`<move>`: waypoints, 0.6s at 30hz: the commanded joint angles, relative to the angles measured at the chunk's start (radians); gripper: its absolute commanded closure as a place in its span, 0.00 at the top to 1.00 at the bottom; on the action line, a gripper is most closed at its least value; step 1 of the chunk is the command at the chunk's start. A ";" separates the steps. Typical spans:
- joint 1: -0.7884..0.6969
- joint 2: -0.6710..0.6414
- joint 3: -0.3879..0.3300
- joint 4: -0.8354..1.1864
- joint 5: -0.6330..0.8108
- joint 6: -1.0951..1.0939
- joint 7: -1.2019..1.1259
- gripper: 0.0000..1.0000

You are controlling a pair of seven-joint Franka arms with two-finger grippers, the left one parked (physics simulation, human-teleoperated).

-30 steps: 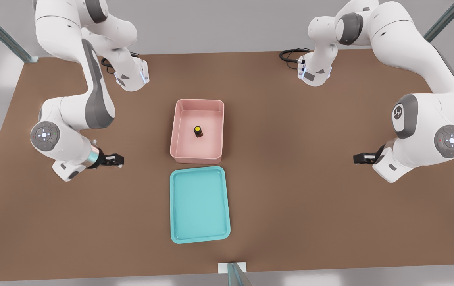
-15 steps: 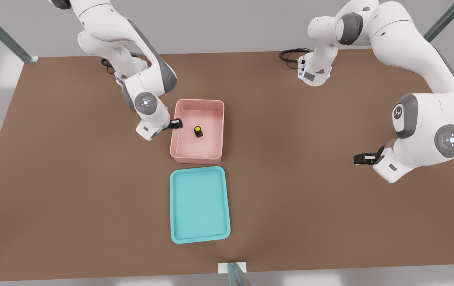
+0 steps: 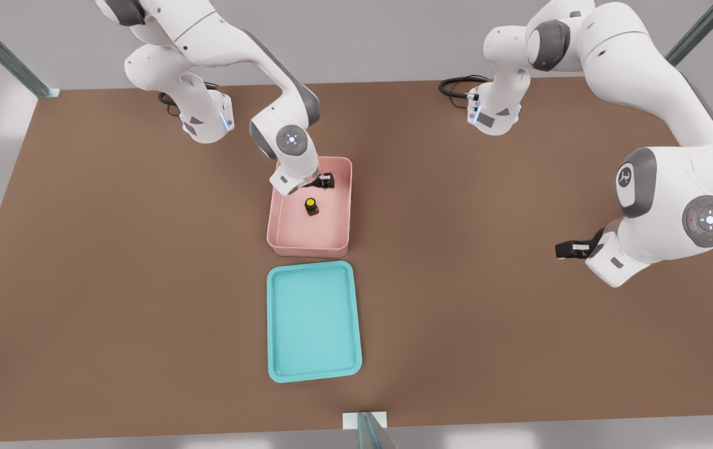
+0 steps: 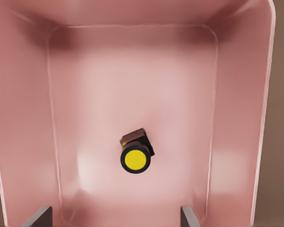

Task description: The left arm remains still, and the right arm places the button from the box into the tray

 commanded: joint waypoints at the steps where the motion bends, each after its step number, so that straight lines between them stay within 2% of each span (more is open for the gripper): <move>1: 0.001 0.002 0.000 -0.025 0.003 0.081 0.292 1.00; 18: 0.013 0.117 0.003 -0.099 0.001 0.244 0.289 1.00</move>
